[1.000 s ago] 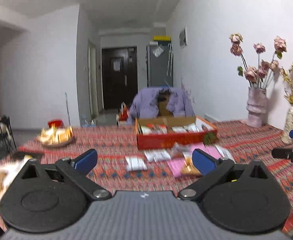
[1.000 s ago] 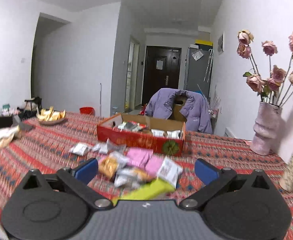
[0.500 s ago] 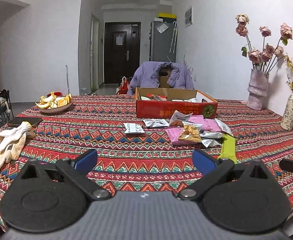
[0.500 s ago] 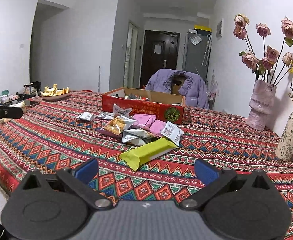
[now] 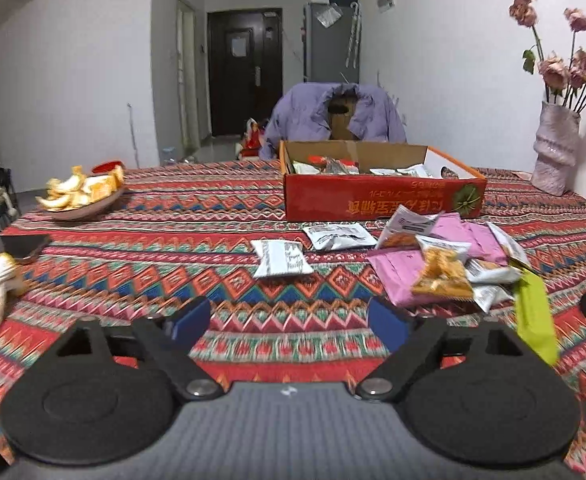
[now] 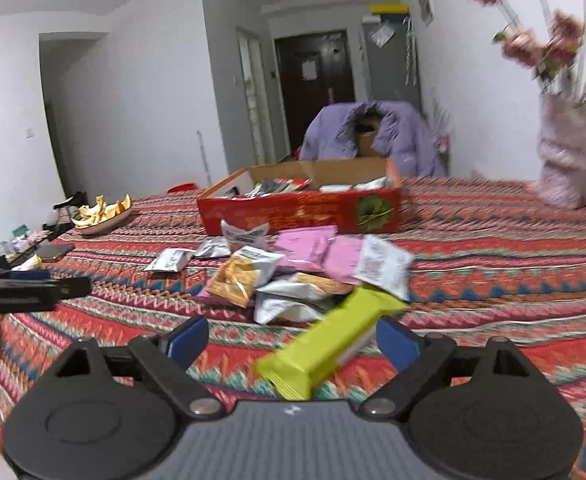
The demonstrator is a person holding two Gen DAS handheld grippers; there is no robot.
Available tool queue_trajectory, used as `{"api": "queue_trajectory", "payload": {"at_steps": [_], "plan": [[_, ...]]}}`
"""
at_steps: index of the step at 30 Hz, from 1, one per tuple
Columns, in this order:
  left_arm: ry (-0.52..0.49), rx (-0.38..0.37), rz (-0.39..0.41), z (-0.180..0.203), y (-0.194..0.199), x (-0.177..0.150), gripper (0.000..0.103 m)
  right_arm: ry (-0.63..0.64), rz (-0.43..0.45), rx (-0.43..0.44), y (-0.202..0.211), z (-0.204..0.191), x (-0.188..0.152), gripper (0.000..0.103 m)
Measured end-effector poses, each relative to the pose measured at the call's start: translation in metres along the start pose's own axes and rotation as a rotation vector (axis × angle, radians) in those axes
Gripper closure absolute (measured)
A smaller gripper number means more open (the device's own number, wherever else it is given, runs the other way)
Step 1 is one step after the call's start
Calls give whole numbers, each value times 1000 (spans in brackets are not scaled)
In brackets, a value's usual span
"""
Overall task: Organize snacks
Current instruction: 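Grasp a white sachet with the left tool while the right grasps the chip bag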
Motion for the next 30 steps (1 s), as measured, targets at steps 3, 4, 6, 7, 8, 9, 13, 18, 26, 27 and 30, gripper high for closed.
{"api": "queue_trajectory", "payload": {"at_steps": [3,4,6,7,8,9,13,18,26,27,30], "plan": [[-10,-47,-23,-2,-39,13,21,-21,-28,8,-41,-12,10,19],[-19,-58,-36,-3,-55,18,21,-36,-33,10,-54,-16,14,20],[-34,-68,-53,-3,-81,24,21,-65,-32,35,-77,-25,20,23],[-40,-65,-68,-3,-94,26,21,-77,-37,43,-89,-29,23,26],[-46,-69,-78,-4,-108,28,22,-83,-42,46,-97,-32,24,26],[-51,-73,-87,-4,-119,29,22,-86,-45,49,-107,-36,24,26],[-43,-69,-121,-8,-153,28,26,-103,-53,21,-139,-44,23,29],[-8,-72,-139,-13,-171,21,46,-99,-53,5,-161,-45,23,54],[-39,-71,-127,-9,-152,25,62,-49,-40,29,-147,-52,27,56],[-46,-65,-115,-8,-144,26,62,-40,-33,32,-141,-53,28,56],[-47,-56,-85,-5,-115,26,62,-29,-13,39,-120,-55,29,56]]}}
Point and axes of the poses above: each gripper's, at about its wrist camera, not at the fingertips, and y roughly against the way its jaws point, z to its right, x to its top, the point moved 6 cm from there along -y, roughly the way its jaws point, and after that the axes turned 5 degrees about -y, right-handed, at the moved point
